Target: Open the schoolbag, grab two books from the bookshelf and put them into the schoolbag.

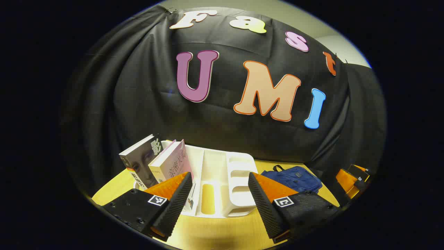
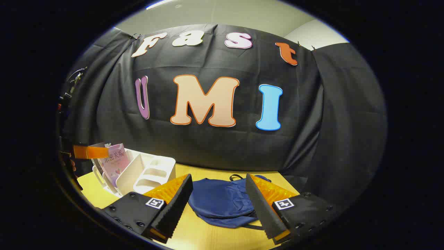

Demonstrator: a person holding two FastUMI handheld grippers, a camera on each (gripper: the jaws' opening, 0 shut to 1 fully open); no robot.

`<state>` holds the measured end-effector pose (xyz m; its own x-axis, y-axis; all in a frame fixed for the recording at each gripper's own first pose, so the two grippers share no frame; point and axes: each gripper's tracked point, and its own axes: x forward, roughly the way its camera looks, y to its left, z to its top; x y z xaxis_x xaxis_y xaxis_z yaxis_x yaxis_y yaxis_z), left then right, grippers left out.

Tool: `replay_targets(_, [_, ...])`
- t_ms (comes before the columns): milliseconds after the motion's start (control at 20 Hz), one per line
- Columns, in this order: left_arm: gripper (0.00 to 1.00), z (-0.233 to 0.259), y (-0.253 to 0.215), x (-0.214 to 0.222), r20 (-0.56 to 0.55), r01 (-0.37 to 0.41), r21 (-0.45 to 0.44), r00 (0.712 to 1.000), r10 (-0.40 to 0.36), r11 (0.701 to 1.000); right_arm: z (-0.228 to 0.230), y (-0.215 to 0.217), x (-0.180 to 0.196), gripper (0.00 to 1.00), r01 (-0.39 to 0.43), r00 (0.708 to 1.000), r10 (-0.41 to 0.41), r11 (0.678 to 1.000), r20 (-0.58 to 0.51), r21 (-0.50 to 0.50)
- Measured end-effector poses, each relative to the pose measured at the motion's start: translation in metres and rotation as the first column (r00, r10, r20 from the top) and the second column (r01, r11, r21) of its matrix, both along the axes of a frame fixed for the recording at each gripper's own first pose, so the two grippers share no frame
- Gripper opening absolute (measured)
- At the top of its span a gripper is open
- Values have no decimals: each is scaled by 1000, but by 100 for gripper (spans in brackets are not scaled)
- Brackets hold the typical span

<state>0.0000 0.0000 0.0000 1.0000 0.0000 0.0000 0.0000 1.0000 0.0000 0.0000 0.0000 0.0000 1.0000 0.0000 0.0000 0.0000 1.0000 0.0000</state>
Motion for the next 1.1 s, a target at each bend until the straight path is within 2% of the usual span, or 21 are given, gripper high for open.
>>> replay_targets(50, [96,1,-4,1,2,4,-1,1000,-4,1000,0,-2,0,99,-3,1000,3,1000,2,2])
replay_targets(150, [95,-1,-8,0,-3,4,-2,1000,-4,1000,-4,-7,3,100,-2,1000,2,1000,-9,-5])
replay_targets(250, [95,0,-11,1,-3,-6,-1,1000,6,1000,-7,-12,3,94,-3,1000,2,1000,-14,-5])
replay_targets(400, [95,-2,-12,0,-6,-26,-1,1000,26,1000,-13,-20,4,99,-5,1000,4,1000,-20,-19])
replay_targets(450, [95,-1,-12,-2,-5,-32,1,999,32,999,-15,-21,4,94,-9,1000,8,1000,-25,-22])
replay_targets(900, [95,-10,-18,-13,-11,-63,13,998,63,998,-28,-30,5,97,-44,998,42,999,-49,-26])
replay_targets(1050, [95,-14,-18,-17,-20,-66,13,998,66,998,-35,-35,8,99,-43,997,39,997,-60,-63])
replay_targets(1100, [95,-15,-17,-19,-21,-70,13,997,70,997,-40,-37,9,94,-35,997,29,995,-66,-94])
